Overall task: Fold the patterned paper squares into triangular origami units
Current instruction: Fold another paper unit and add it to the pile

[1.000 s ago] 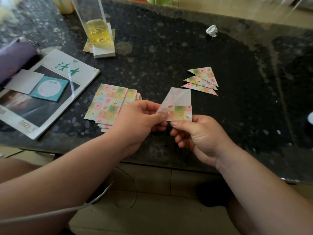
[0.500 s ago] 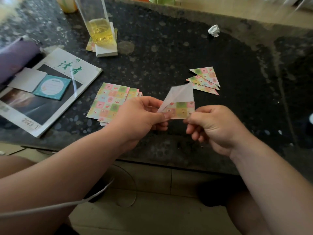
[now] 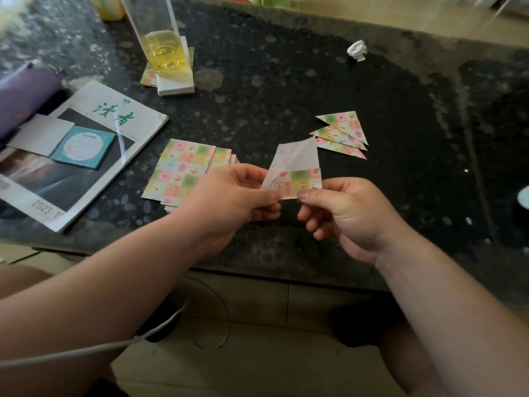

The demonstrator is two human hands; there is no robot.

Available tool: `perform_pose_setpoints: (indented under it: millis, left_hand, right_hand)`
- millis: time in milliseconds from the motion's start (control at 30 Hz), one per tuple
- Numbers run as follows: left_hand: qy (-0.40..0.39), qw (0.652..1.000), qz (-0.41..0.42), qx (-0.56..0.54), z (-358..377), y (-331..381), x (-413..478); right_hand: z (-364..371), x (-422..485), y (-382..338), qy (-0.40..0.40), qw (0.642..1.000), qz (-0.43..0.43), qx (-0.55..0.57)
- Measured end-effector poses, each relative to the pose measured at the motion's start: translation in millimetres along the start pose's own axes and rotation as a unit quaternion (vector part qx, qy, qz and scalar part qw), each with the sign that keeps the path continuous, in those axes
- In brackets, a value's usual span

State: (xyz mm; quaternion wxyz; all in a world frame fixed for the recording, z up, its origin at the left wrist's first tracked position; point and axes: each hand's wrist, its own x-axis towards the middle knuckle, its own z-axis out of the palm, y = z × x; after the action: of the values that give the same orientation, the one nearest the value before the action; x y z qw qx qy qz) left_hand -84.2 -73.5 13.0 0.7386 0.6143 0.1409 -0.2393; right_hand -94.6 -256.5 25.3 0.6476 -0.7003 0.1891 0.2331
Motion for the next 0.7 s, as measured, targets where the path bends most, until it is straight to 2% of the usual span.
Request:
perform_pose_setpoints:
  millis: [367,467,600,700]
  left_hand:
    - [-0.009,0.995,0.007,0.098,-1,5,-5]
    - [-0.006,0.991,0.007,0.135,-3,8,-7]
    - [0.035,0.988,0.025,0.149,-13,7,-5]
    - [0.048,0.987,0.035,0.150,-22,8,-3]
  right_hand:
    - [-5,0,-1,0.012,0.998,-0.021,-0.062]
    - [-6,0,-2,0.021,0.998,-0.022,-0.052]
    - [-20,4,-6,0.065,0.997,-0.044,-0.012]
    - [-31,5,-9,0.057,0.997,-0.054,0.017]
